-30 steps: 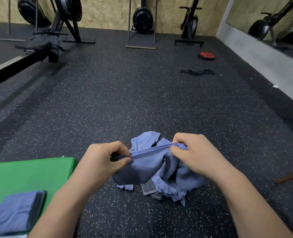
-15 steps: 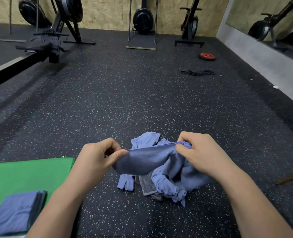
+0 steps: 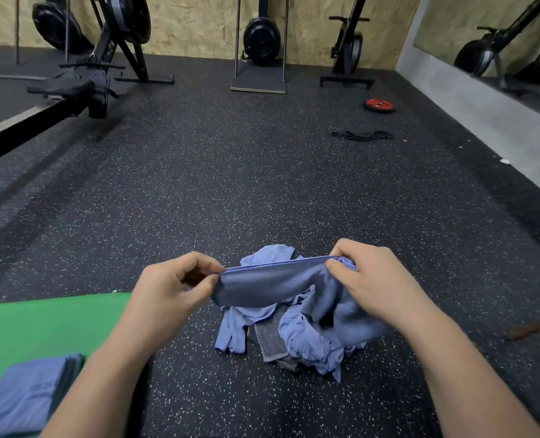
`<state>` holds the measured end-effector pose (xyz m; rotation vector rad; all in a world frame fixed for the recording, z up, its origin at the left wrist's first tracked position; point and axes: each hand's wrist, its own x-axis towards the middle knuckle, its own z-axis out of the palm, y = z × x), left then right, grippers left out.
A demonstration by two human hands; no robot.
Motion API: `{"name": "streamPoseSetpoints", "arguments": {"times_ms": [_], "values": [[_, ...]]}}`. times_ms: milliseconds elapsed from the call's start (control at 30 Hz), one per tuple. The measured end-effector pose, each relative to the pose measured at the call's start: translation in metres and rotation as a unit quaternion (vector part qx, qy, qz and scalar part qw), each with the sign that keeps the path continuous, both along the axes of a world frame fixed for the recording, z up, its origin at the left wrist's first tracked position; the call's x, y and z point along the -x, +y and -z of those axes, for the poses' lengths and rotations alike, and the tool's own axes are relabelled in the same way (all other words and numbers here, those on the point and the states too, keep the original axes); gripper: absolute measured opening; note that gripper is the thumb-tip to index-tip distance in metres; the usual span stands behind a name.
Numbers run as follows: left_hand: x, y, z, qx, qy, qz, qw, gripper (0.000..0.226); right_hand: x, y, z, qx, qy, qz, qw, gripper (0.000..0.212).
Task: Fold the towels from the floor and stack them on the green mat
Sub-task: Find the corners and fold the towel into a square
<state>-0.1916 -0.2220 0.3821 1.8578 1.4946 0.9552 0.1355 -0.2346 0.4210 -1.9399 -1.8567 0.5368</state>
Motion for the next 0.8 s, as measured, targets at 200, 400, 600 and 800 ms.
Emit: {"name": "streamPoseSetpoints", "arguments": {"times_ms": [200, 400, 600, 800], "values": [[-0.003, 0.001, -0.001, -0.019, -0.07, -0.028, 0.997, 0.018, -0.001, 0.0, 0.001, 0.001, -0.006, 0.005, 1.0, 0.016], [-0.013, 0.0, 0.0, 0.01, -0.18, -0.027, 0.983, 0.017, 0.004, -0.001, 0.009, -0.023, 0.022, 0.01, 0.999, 0.008], [-0.033, -0.004, 0.009, 0.039, -0.131, 0.0, 0.991, 0.021, 0.025, -0.009, 0.022, -0.009, 0.022, -0.016, 1.0, 0.01], [-0.034, -0.005, 0.01, 0.091, -0.085, 0.008, 0.992, 0.038, 0.057, -0.018, 0.031, 0.022, 0.033, -0.077, 0.996, 0.021]]}}
